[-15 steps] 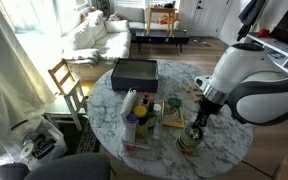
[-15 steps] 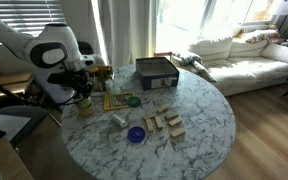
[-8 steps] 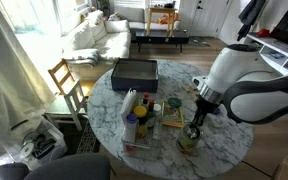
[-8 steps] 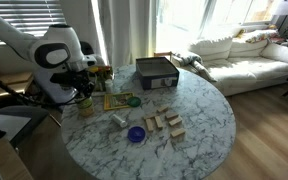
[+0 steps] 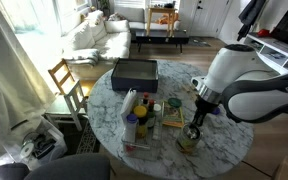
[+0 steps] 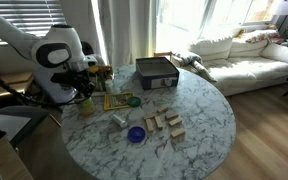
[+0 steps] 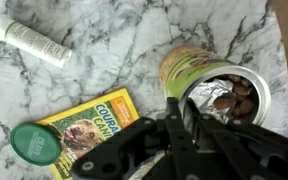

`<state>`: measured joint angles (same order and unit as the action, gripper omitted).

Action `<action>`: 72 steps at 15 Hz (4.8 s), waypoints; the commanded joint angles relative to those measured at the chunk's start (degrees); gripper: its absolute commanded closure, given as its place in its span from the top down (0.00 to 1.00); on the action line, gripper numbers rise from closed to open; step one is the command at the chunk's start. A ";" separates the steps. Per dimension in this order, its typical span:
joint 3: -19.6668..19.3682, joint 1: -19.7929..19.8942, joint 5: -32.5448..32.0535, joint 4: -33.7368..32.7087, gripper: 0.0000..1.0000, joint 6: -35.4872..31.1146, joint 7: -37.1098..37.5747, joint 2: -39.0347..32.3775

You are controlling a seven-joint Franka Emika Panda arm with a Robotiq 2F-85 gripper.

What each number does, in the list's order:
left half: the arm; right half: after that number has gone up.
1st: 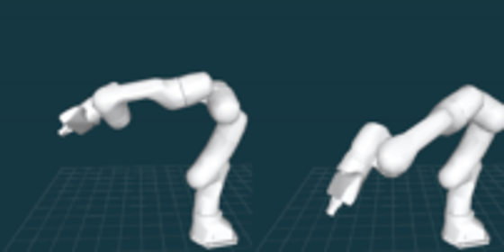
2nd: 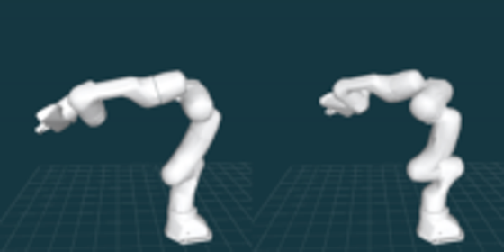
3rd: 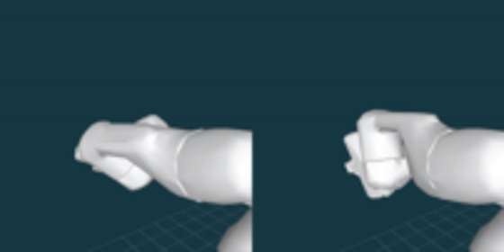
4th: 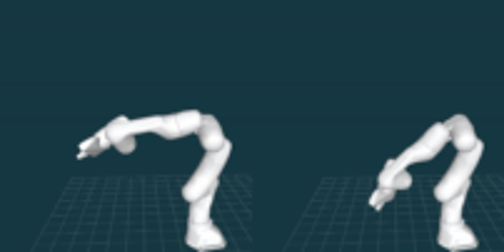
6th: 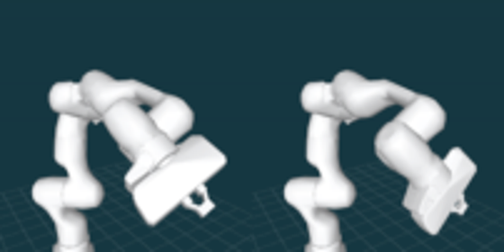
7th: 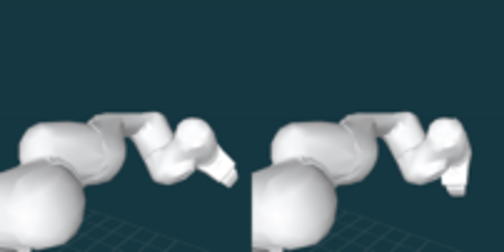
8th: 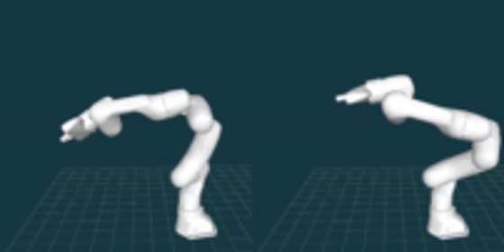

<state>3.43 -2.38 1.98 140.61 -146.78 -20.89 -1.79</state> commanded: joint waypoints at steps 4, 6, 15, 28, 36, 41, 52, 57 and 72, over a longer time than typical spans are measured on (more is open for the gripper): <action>-0.29 0.08 -1.28 -1.18 0.50 2.39 2.88 0.39; -0.76 0.29 -4.60 -1.40 0.65 2.21 5.70 1.80; -0.65 -0.02 -4.79 -2.25 0.74 0.84 4.87 2.12; -9.71 6.68 -7.09 -13.22 1.00 2.26 29.50 -7.36; -15.43 7.50 -5.58 -17.24 1.00 8.36 44.21 -16.24; -15.82 7.52 -4.65 -17.93 1.00 12.69 47.89 -17.23; -14.66 9.41 9.20 -19.04 1.00 6.93 54.48 -20.69; -15.09 10.60 14.81 -19.36 1.00 9.15 55.87 -22.71; -12.33 15.35 32.57 -20.43 0.19 10.86 49.96 -24.98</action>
<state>-9.97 12.13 32.37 121.32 -137.07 31.03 -25.96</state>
